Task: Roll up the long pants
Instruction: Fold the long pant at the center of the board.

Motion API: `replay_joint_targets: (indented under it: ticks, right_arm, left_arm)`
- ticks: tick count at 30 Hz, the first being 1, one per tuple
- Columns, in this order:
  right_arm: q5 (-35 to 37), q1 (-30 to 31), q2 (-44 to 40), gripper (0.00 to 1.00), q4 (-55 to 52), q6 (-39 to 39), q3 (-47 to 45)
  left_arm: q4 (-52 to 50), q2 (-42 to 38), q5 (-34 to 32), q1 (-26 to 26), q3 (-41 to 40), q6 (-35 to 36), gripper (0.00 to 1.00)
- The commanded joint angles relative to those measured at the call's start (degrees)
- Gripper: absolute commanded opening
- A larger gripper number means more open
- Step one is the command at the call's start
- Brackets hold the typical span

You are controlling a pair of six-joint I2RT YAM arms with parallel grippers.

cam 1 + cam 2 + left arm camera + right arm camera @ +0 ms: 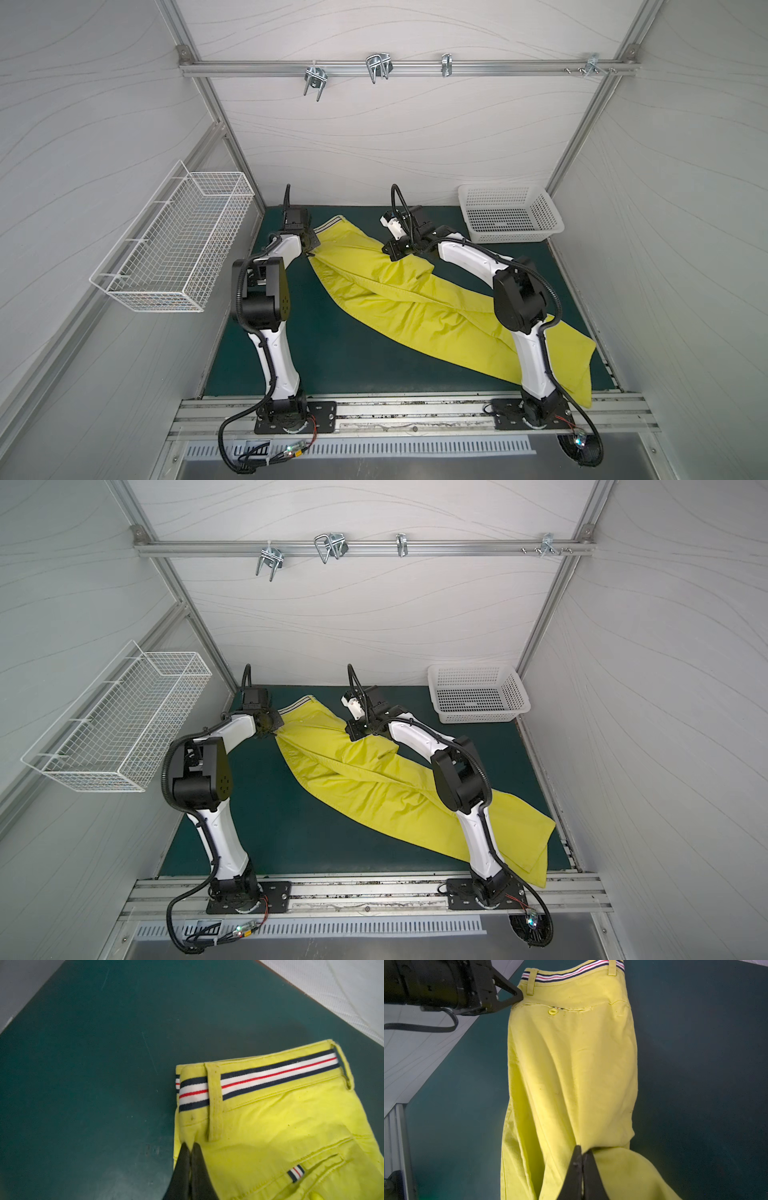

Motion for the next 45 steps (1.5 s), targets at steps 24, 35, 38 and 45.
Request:
replay_joint_targets:
  ticks: [24,35,38,45]
  right_arm:
    - [-0.6,-0.8,6.6,0.15,0.5,3.8,2.5]
    - [-3.4,-1.0,2.6,0.48,1.4,2.9,-1.2]
    - [-2.7,-1.6,-2.5,0.93,3.1,3.0,-6.3]
    - [10.3,-2.7,-19.0,0.99,-0.7,3.8,-19.4]
  left_arm:
    - [-8.0,-13.4,1.4,-2.3,-3.3,-4.8,0.22]
    - [-8.4,2.4,3.3,-6.8,4.2,-8.2,0.08]
    - [-11.1,5.1,2.4,-6.5,6.5,-8.1,0.06]
    - [-13.1,5.0,2.6,-3.0,3.7,-10.0,0.05]
